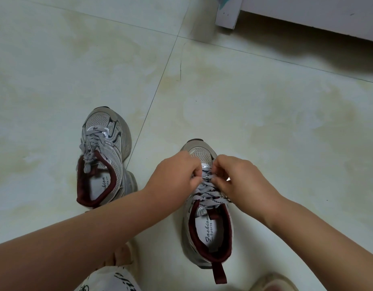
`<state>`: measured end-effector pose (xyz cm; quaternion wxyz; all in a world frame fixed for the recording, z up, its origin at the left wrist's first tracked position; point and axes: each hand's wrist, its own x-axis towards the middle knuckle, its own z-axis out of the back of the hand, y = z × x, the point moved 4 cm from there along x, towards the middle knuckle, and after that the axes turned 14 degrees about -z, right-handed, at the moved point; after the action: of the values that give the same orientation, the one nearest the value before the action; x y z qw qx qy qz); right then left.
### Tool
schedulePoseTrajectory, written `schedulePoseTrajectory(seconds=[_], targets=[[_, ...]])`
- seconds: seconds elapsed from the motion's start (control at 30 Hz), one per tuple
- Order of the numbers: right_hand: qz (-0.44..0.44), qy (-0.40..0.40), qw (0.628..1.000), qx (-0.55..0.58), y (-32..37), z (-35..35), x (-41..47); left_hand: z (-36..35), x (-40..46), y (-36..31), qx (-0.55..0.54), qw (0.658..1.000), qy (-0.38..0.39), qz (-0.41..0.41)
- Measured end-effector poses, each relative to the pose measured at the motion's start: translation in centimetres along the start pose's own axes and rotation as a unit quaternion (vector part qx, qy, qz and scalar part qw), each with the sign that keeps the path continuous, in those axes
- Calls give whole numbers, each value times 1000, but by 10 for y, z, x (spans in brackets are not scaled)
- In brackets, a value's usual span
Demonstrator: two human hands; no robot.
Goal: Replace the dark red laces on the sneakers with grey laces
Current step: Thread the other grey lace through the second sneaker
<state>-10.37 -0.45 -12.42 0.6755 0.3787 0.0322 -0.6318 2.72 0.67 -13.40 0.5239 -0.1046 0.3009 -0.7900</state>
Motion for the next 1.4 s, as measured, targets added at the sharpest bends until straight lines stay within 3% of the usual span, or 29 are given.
schedulePoseTrajectory(seconds=[0.2, 0.37, 0.43, 0.53, 0.7, 0.93, 1.17, 1.27, 1.4], targets=[[-111, -7, 988, 103, -15, -2, 14, 2, 9, -8, 121, 986, 111, -16], [-79, 31, 995, 60, -8, -7, 16, 0, 20, -7, 159, 971, 181, 10], [-75, 66, 990, 98, -6, -11, 16, 0, 20, -9, 168, 967, 190, 11], [-111, 133, 956, 238, -7, -19, 16, 0, 20, -16, 177, 963, 203, 5], [-163, 177, 896, 373, -18, -29, 18, -3, 19, -16, 185, 964, 193, 10], [-175, 134, 934, 282, -24, -28, 19, -3, 15, -3, 90, 977, 186, 44], [-185, 141, 923, 308, -23, -32, 20, -5, 17, -21, 215, 950, 226, 19], [-187, 128, 927, 298, -21, -35, 19, -5, 20, -19, 171, 950, 260, 17], [-181, 113, 934, 285, -22, -37, 18, -3, 2, 10, -99, 967, 205, 110]])
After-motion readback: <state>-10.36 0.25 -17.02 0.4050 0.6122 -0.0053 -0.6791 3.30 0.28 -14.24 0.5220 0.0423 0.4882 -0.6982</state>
